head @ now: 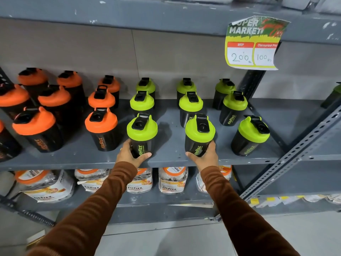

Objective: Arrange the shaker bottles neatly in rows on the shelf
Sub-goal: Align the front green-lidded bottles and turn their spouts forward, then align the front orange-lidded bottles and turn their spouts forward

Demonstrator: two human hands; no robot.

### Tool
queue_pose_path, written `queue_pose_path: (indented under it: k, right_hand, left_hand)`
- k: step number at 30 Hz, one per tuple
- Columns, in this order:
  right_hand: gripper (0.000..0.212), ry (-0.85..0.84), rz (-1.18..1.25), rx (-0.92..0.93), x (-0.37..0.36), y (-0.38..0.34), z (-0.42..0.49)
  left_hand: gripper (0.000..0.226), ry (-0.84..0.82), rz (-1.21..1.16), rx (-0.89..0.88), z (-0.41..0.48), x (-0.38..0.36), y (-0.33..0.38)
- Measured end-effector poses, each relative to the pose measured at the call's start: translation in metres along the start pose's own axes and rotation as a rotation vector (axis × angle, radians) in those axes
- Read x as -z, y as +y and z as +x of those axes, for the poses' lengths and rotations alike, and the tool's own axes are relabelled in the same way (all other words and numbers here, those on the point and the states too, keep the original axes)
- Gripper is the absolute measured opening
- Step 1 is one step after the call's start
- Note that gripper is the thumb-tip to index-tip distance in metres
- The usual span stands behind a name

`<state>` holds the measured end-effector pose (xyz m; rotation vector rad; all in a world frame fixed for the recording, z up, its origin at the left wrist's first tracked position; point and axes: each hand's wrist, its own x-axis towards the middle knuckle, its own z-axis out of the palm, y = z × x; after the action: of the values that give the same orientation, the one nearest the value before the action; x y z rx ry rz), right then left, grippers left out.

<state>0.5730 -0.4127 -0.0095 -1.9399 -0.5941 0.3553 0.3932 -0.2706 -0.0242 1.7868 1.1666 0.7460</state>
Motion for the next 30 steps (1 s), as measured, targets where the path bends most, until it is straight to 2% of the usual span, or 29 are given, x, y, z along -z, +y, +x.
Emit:
queue_pose_path:
  k: [4, 8, 10, 12, 15, 18, 20, 22, 24, 27, 30]
  right_hand:
    - [0.084, -0.004, -0.011, -0.004, 0.0, 0.001, 0.002]
    - [0.123, 0.067, 0.106, 0.019, -0.008, 0.004, 0.0]
    - [0.128, 0.185, 0.09, 0.015, -0.015, -0.003, -0.013]
    - [0.115, 0.328, -0.033, 0.158, -0.026, -0.008, -0.031]
    - [0.081, 0.414, -0.139, 0.586, -0.058, -0.021, -0.065]
    - [0.063, 0.306, -0.108, 0.866, -0.104, -0.045, -0.092]
    - [0.057, 0.173, -0.063, 0.941, -0.133, -0.064, -0.104]
    - [0.054, 0.035, -0.017, 0.88, -0.164, -0.082, -0.107]
    - [0.057, -0.031, 0.006, 0.729, -0.194, -0.094, -0.103]
    - [0.081, 0.027, 0.022, 0.446, -0.235, -0.106, -0.094]
    - [0.1, 0.024, 0.065, 0.189, -0.26, -0.117, -0.084]
  left_hand:
    - [0.076, -0.009, -0.019, -0.012, 0.002, 0.0, -0.005]
    - [0.08, -0.046, -0.049, -0.087, 0.0, 0.001, -0.006]
    - [0.082, -0.043, -0.106, -0.146, -0.003, 0.002, -0.007]
    - [0.078, -0.002, -0.173, -0.148, -0.007, 0.006, -0.015]
    - [0.056, 0.131, -0.303, -0.094, -0.016, 0.02, -0.033]
    - [0.043, 0.324, -0.382, -0.067, -0.019, 0.05, -0.048]
    - [0.045, 0.42, -0.358, -0.037, -0.015, 0.078, -0.061]
    - [0.046, 0.49, -0.29, -0.022, -0.006, 0.109, -0.075]
    - [0.049, 0.519, -0.229, -0.019, 0.005, 0.14, -0.088]
    - [0.069, 0.527, -0.169, -0.048, 0.028, 0.179, -0.104]
    - [0.093, 0.431, -0.104, -0.053, 0.054, 0.206, -0.125]
